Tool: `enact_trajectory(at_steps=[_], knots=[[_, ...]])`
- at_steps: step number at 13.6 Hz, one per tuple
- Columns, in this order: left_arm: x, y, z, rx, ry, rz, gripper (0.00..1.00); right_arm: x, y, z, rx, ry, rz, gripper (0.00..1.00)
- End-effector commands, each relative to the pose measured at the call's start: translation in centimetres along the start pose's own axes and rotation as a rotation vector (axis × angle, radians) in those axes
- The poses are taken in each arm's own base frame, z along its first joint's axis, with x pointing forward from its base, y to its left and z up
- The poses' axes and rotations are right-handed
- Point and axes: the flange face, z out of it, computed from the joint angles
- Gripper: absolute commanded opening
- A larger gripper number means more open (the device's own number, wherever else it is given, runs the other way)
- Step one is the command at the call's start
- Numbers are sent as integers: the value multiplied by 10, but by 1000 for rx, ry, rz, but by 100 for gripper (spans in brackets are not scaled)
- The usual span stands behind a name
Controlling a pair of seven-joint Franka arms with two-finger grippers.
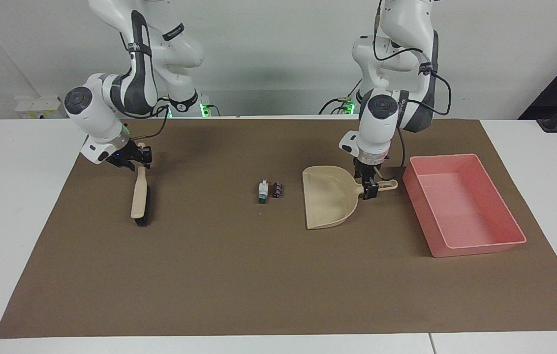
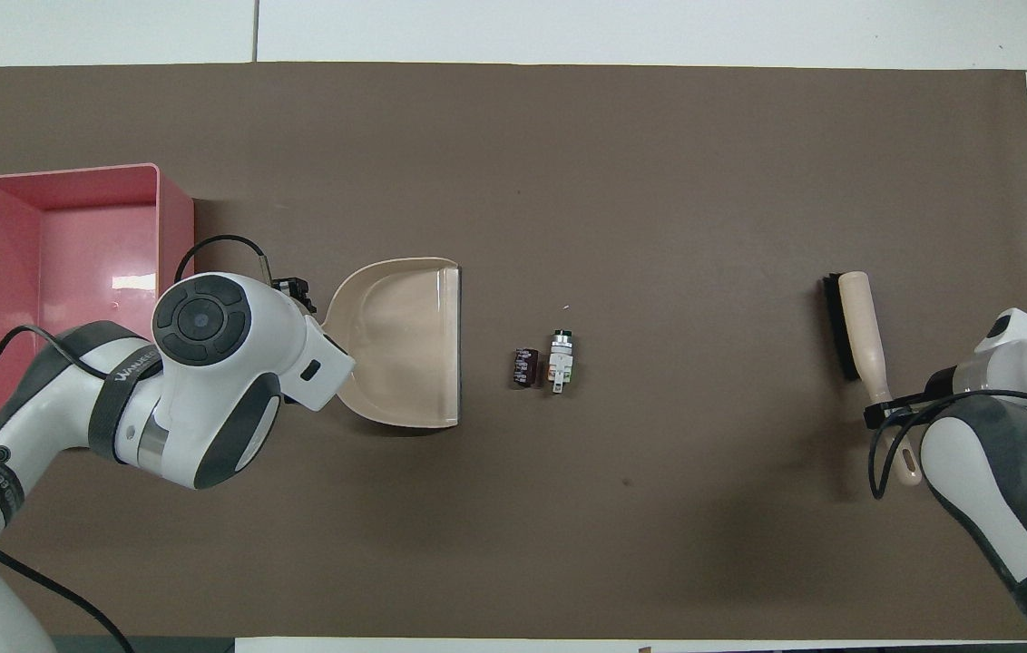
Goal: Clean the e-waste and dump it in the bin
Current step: 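Grasp the dustpan handle with the left gripper while the right gripper grasps the brush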
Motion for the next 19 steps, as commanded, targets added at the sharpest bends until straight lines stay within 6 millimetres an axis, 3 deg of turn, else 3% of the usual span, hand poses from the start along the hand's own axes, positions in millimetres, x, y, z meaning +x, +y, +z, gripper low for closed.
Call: enact_trajectory(at_steps=[1, 2, 4, 6, 7, 9, 12, 16, 19], knots=[[0, 4, 2, 14, 5, -25, 90, -3, 0, 3, 11, 16, -17, 47], [1, 4, 1, 14, 5, -31, 80, -3, 0, 3, 11, 16, -17, 46], [0, 3, 0, 15, 6, -30, 47, -3, 0, 3, 11, 16, -15, 43], [1, 3, -1, 15, 6, -23, 21, -2, -1, 3, 10, 16, -18, 31], [1, 3, 0, 11, 3, -23, 16, -2, -1, 3, 10, 16, -17, 24], [1, 4, 0, 5, -1, -18, 4, -2, -2, 2, 10, 16, -9, 22], [4, -1, -7, -5, -11, 6, 0, 2, -14, 1, 8, 7, -4, 0], [36, 11, -25, -39, -40, 34, 0, 16, -30, -15, 9, -22, -14, 0], [54, 23, -29, -20, -106, 72, 0, 26, -63, -29, -2, -43, 12, 0]])
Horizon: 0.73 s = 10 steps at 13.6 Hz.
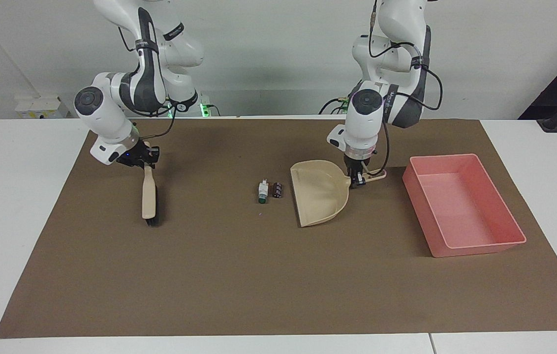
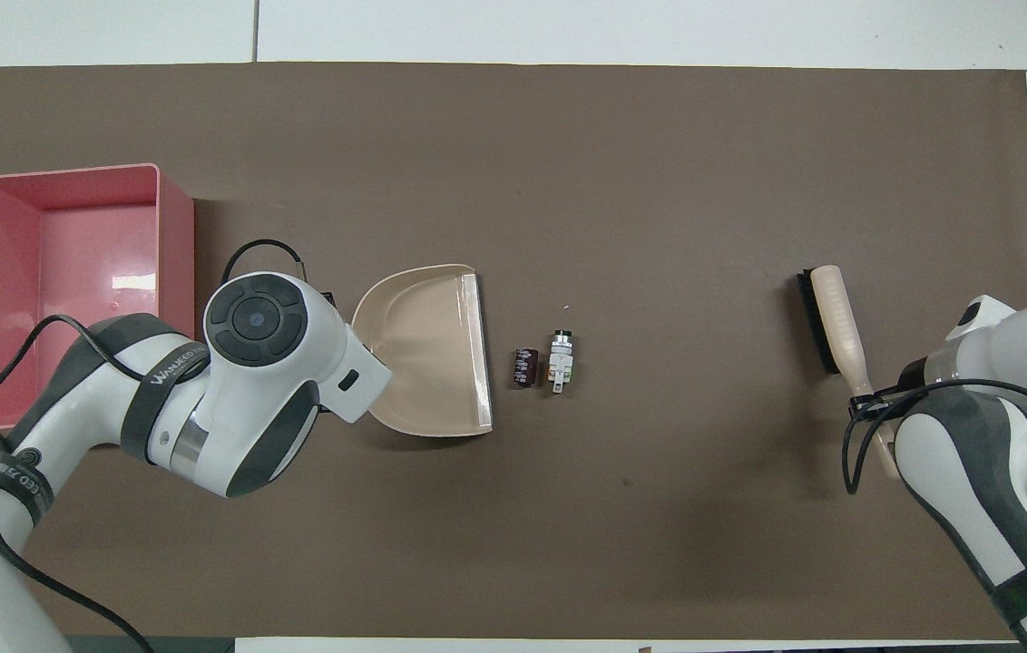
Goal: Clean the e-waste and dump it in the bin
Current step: 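Grasp the dustpan handle with the left gripper while the right gripper grasps the brush, then slide the dustpan toward the parts while the right gripper brings the brush over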
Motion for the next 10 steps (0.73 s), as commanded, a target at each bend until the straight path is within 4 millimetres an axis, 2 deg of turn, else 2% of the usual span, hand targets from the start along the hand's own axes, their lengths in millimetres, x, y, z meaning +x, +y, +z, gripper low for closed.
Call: enact_trajectory(at_steps=[1, 4, 7, 10], knots=[[15, 8, -10, 21, -66, 15, 0, 11, -35, -9, -1, -10, 41, 0], [39, 30, -17, 44, -131, 81, 0, 18, -77, -13, -19, -5, 64, 0], [48, 42, -16, 23, -160, 76, 0, 13, -116, -11, -36, -35, 70, 0], [52, 47, -15, 24, -161, 78, 0, 6, -141, -8, -47, -46, 102, 0]])
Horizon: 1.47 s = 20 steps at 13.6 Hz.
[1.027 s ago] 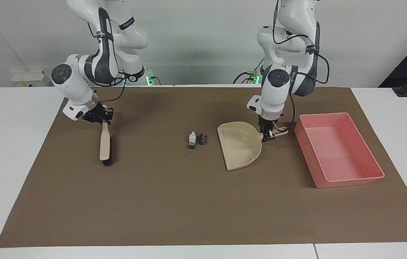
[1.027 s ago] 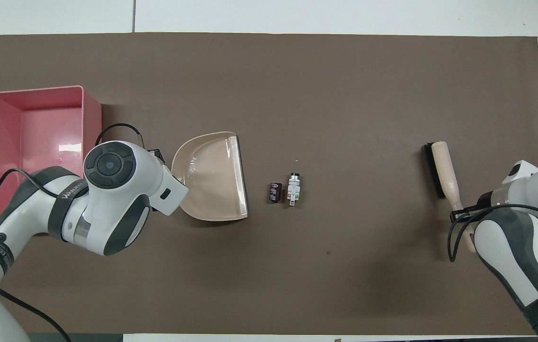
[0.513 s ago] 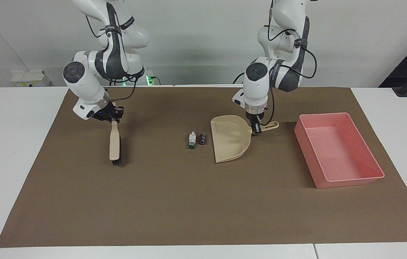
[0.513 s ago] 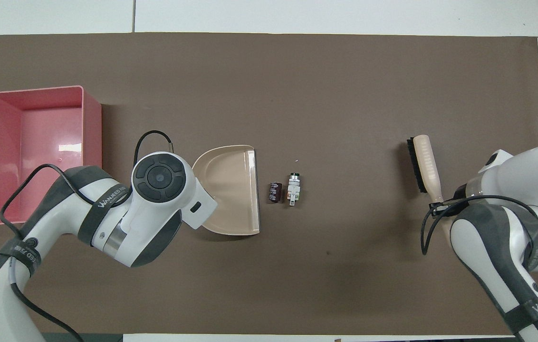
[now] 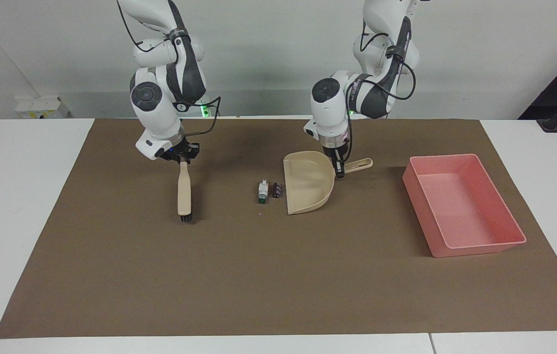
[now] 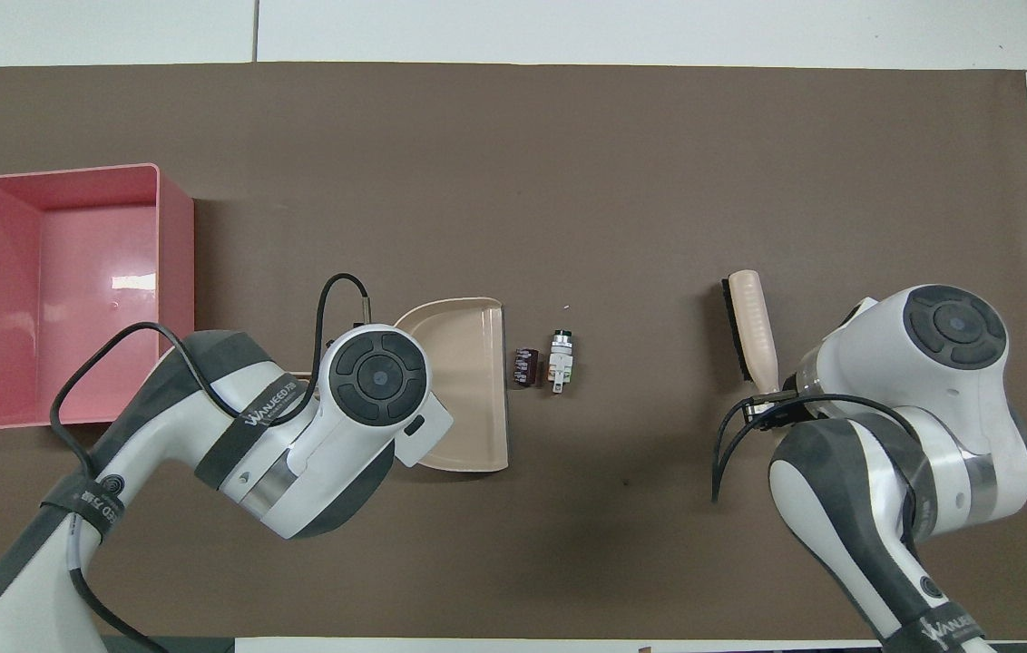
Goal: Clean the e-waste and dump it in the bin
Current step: 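Slide the dustpan toward the parts while the right gripper brings the brush over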
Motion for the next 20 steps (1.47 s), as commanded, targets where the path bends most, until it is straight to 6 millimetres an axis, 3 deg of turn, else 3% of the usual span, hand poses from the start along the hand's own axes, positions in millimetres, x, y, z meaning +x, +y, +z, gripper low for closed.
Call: enact_trajectory(at_steps=[1, 5, 9, 13, 20], knots=[[1, 7, -3, -2, -25, 7, 0, -12, -18, -4, 2, -27, 34, 0], [2, 7, -3, -2, -27, 7, 0, -28, -62, -10, -14, -3, 35, 0], [2, 8, -2, -3, -26, 6, 0, -23, -69, -11, 0, 53, 28, 0], [1, 9, -1, -6, -29, 3, 0, -27, -99, -1, 104, 80, 27, 0], [0, 11, 1, -7, -30, -20, 0, -28, -124, 13, 94, 82, -13, 0]])
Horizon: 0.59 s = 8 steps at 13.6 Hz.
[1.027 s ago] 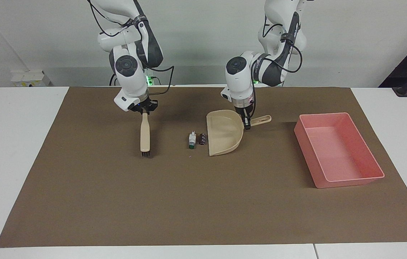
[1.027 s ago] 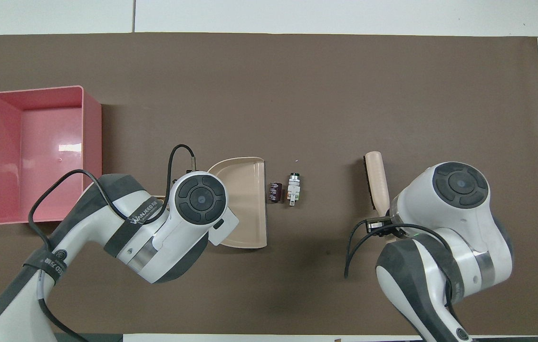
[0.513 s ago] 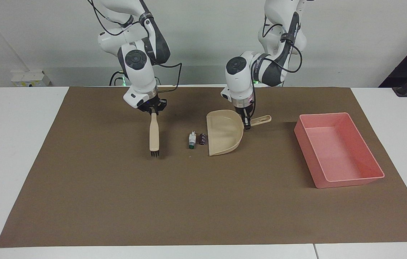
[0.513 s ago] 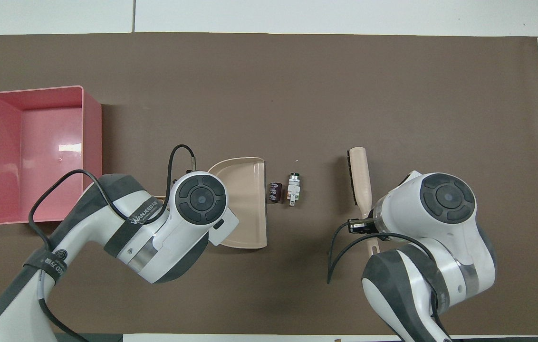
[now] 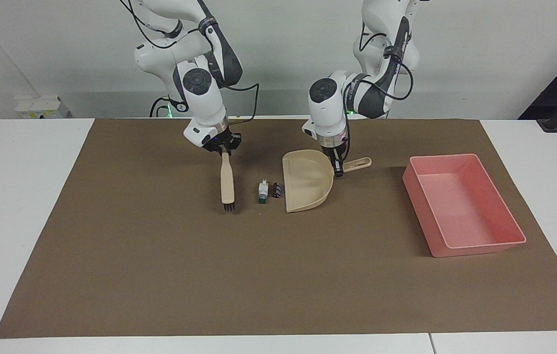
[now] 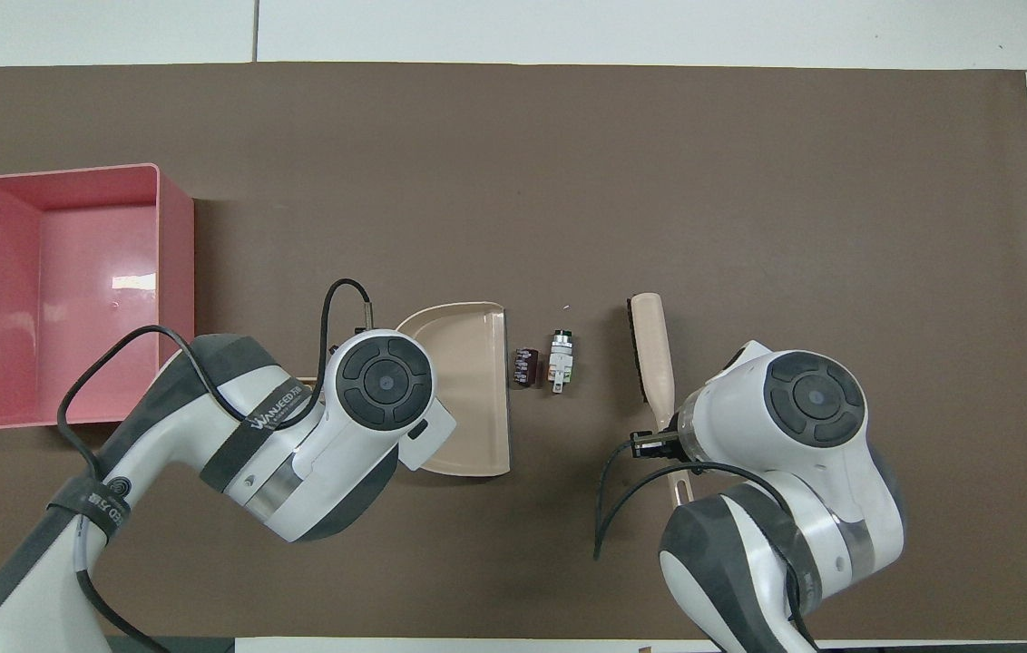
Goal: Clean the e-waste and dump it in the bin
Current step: 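Slide the dustpan toward the parts while the right gripper brings the brush over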
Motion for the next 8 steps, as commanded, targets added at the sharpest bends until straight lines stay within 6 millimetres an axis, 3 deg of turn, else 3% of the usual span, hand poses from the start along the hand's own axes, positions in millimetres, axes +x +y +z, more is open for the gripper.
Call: enact_trajectory(at_steps=[1, 4, 8], knots=[[-1, 8, -2, -1, -24, -7, 0, 0, -11, 9, 18, 20, -7, 0], [-2, 10, 1, -5, -26, -6, 0, -4, -28, 15, 37, 16, -2, 0], [-2, 10, -1, -3, -26, -8, 0, 0, -31, 25, 30, 7, 6, 0]])
